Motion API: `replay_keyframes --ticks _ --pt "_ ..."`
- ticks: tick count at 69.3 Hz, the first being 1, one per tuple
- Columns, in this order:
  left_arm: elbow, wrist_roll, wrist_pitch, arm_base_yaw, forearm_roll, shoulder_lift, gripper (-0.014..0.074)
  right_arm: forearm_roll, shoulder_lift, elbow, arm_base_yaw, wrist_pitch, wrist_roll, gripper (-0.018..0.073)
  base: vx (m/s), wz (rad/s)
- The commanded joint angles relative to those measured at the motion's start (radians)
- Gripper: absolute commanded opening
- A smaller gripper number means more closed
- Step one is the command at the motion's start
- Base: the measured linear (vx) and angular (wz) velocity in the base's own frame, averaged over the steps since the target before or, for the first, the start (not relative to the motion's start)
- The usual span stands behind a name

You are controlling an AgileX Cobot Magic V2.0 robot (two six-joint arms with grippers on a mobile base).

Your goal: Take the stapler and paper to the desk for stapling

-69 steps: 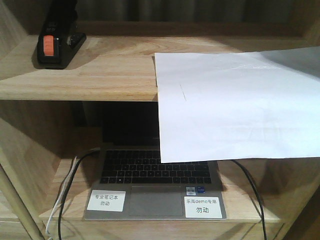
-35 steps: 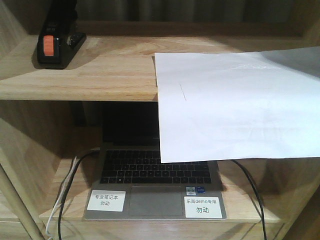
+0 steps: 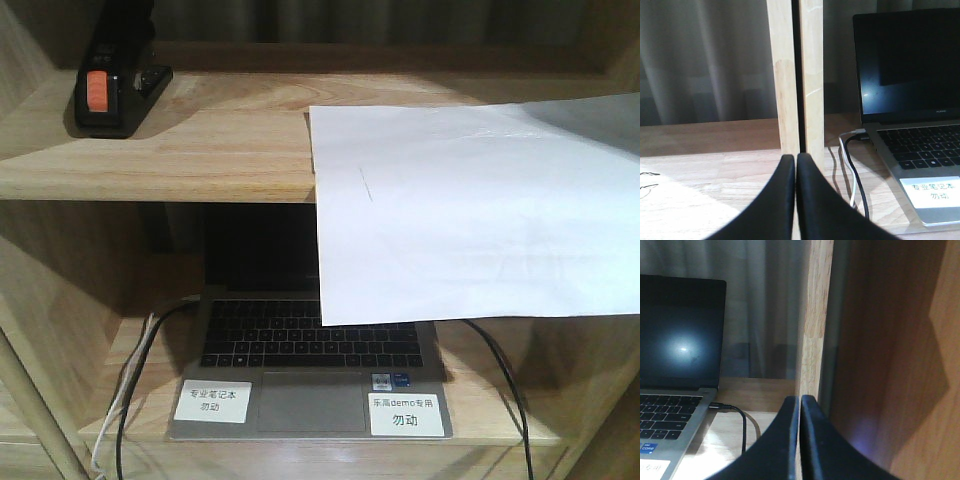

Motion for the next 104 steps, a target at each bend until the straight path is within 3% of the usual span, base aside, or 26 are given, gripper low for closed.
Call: replay_keyframes --ticks 1,18,42,50,69,82,92,104 --pt "0.028 -0.009 -0.094 -0.001 -0.011 -0.011 -0.0006 -0.003 -0.017 0.012 -0.007 -0.088 -0.004 -0.0005 0.0 0.0" --pt "0.028 -0.012 -0.223 -0.001 -0.024 -0.011 -0.0006 -0.003 -0.017 0.011 -0.007 -0.191 -0.004 -0.0005 0.0 0.0" --pt "-0.004 -0.011 -0.63 -0.001 -0.196 -0.011 -0.0006 -0.003 -0.016 -0.064 -0.007 -0.391 -0.013 -0.0005 0.0 0.0" --pt "-0.08 -0.011 -0.671 -0.001 -0.228 -0.009 -0.0006 -0.003 -0.016 -0.138 -0.007 -0.391 -0.044 -0.0005 0.0 0.0" --pt "-0.42 -0.009 -0.611 -0.001 -0.236 0.02 -0.0006 -0.002 0.009 -0.418 -0.007 -0.391 -0.068 -0.0005 0.0 0.0" --pt "-0.739 -0.009 -0.394 -0.001 -0.232 0.138 -0.0006 0.0 0.124 -0.674 -0.007 -0.371 -0.053 -0.0005 0.0 0.0" --pt "-0.938 -0.008 -0.207 -0.001 -0.217 0.263 -0.0006 0.001 0.242 -0.886 -0.007 -0.205 0.028 -0.0005 0.0 0.0" --pt "-1.1 0.001 -0.005 -0.001 -0.217 0.425 -0.0004 0.0 0.388 -1.071 -0.007 0.066 0.025 -0.0005 0.0 0.0"
